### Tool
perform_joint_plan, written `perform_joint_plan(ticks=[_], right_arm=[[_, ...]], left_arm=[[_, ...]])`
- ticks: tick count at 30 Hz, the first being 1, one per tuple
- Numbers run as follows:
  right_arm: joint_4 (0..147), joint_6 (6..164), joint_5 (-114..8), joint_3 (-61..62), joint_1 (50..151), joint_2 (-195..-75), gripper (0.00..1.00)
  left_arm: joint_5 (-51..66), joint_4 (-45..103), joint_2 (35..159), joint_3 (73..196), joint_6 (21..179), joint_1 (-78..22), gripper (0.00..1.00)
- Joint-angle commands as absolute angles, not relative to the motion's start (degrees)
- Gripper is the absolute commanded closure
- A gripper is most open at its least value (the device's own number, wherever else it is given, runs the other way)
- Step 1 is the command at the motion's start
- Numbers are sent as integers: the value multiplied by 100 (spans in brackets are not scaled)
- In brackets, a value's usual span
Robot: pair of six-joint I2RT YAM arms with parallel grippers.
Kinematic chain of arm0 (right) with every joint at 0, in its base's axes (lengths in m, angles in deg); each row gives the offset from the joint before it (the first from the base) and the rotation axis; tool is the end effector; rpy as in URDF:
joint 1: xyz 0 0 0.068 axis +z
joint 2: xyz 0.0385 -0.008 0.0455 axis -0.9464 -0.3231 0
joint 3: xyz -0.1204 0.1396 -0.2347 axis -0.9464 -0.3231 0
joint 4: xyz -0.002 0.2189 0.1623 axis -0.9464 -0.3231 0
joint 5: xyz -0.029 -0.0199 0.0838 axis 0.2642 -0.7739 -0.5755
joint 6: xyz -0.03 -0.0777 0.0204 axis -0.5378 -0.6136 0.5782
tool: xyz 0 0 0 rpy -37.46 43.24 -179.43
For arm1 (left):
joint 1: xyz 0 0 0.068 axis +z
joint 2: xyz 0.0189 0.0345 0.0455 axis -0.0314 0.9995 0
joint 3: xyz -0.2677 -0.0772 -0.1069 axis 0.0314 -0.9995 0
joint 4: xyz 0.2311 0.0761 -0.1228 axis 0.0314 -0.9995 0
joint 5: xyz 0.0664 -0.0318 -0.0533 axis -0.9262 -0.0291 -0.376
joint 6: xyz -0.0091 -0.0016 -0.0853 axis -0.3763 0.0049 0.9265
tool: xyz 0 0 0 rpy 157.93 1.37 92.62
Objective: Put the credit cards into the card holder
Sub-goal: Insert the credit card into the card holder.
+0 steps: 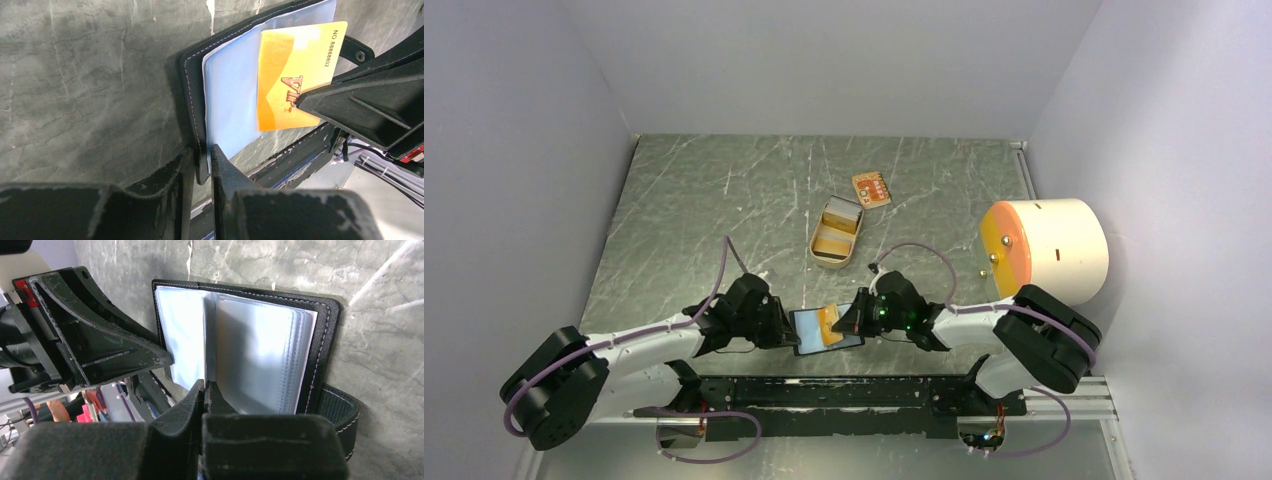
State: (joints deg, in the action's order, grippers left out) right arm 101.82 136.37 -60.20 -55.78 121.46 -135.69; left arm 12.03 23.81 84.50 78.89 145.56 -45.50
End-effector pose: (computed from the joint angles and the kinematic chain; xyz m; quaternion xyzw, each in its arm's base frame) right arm 0.1576 0.2208 0.1167 0.0004 0.8805 0.4414 0.1728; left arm 0.1353 -0.1528 0.1143 -0.0680 0.9312 -0.3310 0.1371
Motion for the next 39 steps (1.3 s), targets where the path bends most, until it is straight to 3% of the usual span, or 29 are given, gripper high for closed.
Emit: perform_joint_plan(ticks=[1, 10, 13, 22, 30, 39], right_arm=[[10308, 13710, -5937, -5691, 12203, -13606, 99], [10271, 13728, -5894, -5770, 12213, -13563, 95], [10100, 13709, -5704, -5810, 12221, -13403, 87], [9821, 13656, -5515, -5778, 12222, -13405, 76], [9457, 13464, -5303, -5794, 12246, -13079, 79], [9785, 13354, -5507, -5725, 12305, -13468, 96]], left_arm=[[1277, 2613, 8475, 7881, 14575, -4536, 77], [1257, 2609, 8525, 7884, 14583, -4537, 78], [1242, 2596, 8532, 7894, 14585, -4537, 78], [1209, 2510, 8558, 7993, 14558, -4533, 78], [1207, 2461, 8510, 7995, 14566, -4539, 78], [1254, 2547, 8532, 7978, 14592, -4536, 78]])
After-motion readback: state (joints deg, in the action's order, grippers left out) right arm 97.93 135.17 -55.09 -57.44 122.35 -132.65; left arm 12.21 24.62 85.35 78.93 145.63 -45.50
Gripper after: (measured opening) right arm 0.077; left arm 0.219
